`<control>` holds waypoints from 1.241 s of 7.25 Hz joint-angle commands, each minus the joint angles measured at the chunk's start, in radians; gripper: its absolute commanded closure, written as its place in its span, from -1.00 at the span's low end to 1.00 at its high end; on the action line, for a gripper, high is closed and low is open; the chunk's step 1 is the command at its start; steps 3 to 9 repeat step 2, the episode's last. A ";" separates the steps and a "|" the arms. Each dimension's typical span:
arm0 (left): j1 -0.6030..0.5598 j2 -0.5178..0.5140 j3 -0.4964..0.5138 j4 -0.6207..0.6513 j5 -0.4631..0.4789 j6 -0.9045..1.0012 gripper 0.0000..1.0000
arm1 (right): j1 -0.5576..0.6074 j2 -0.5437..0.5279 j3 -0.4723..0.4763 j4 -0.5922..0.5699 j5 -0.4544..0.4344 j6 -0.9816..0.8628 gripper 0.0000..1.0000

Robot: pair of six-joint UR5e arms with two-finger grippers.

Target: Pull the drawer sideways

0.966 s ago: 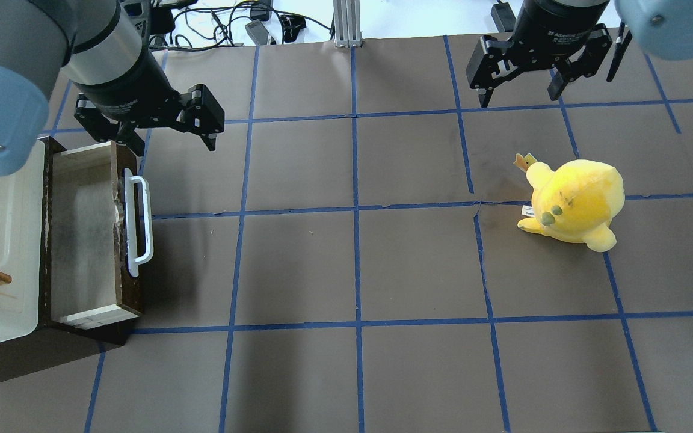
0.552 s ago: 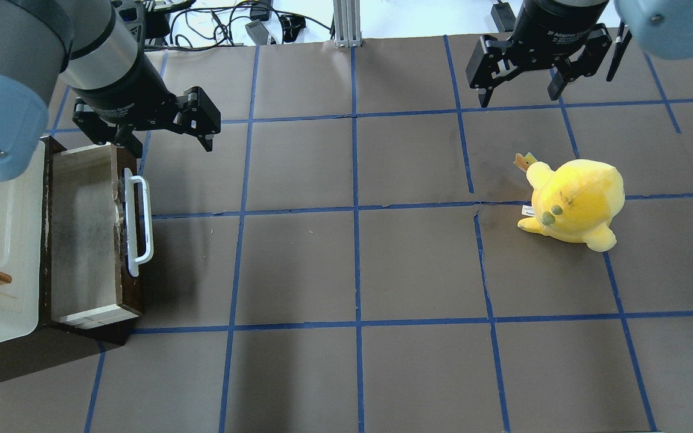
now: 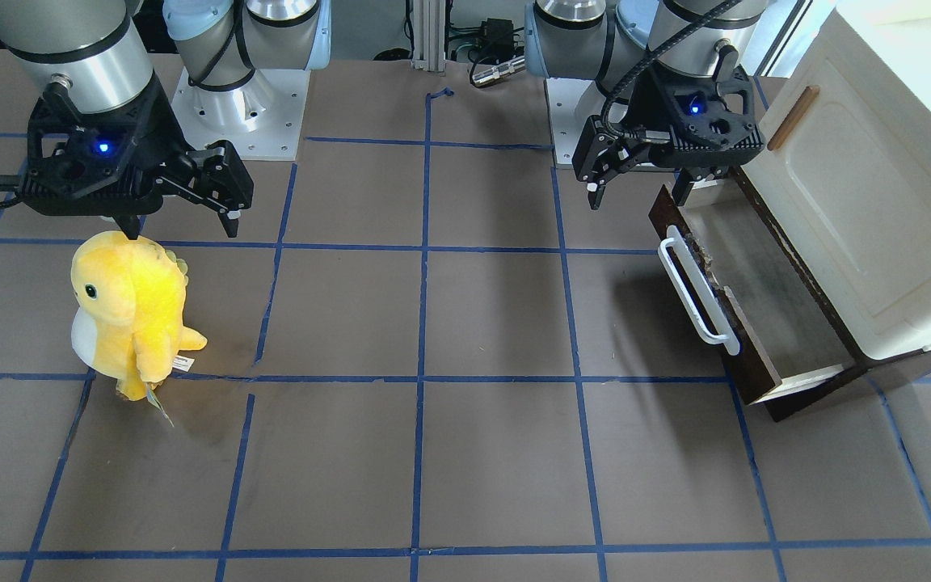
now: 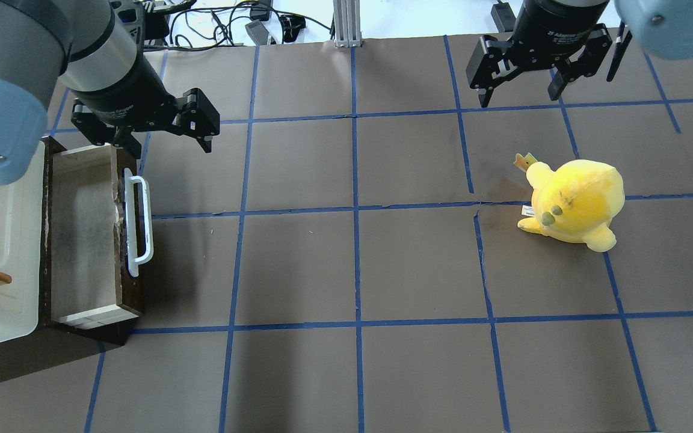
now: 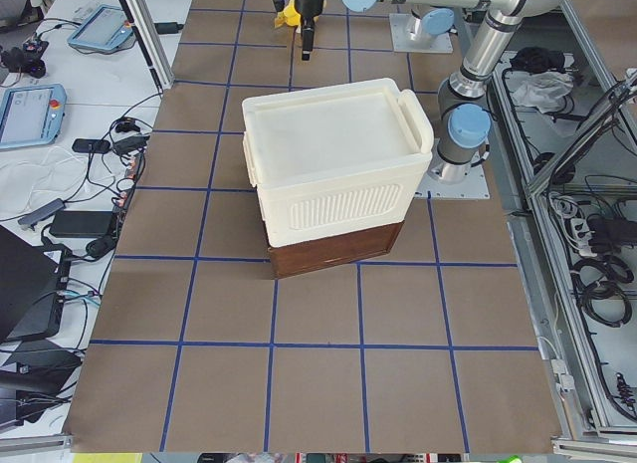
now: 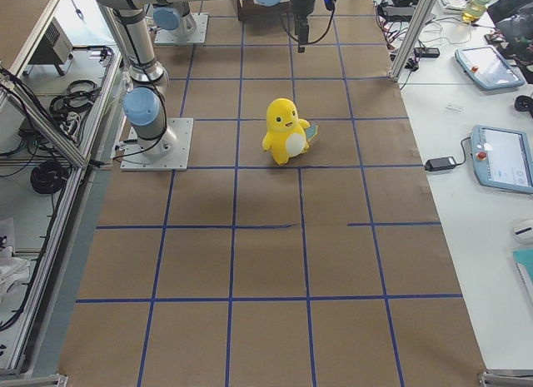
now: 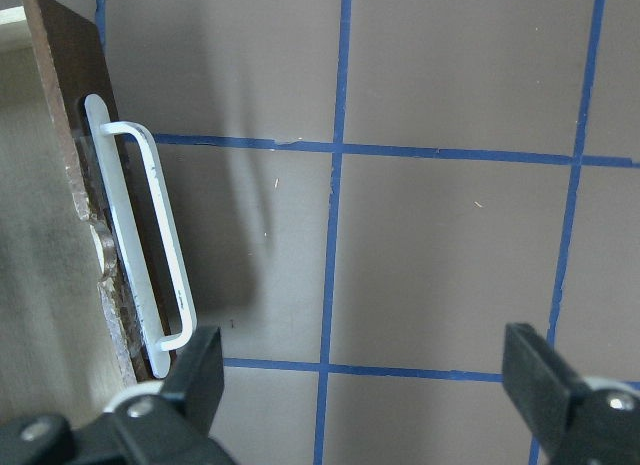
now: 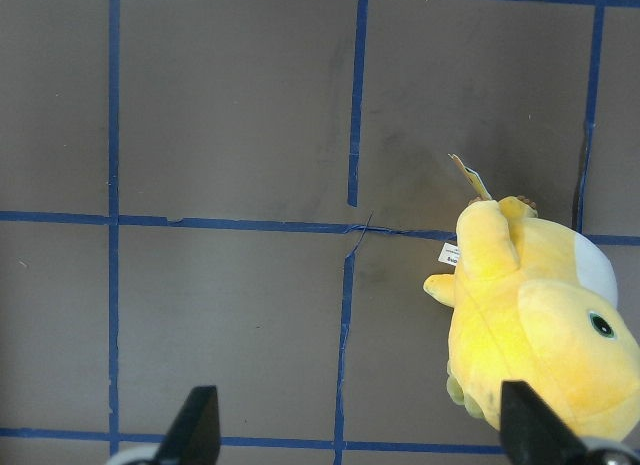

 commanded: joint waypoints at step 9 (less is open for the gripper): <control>0.001 -0.001 0.000 0.000 -0.001 0.000 -1.00 | 0.000 0.000 0.000 0.000 0.000 0.001 -1.00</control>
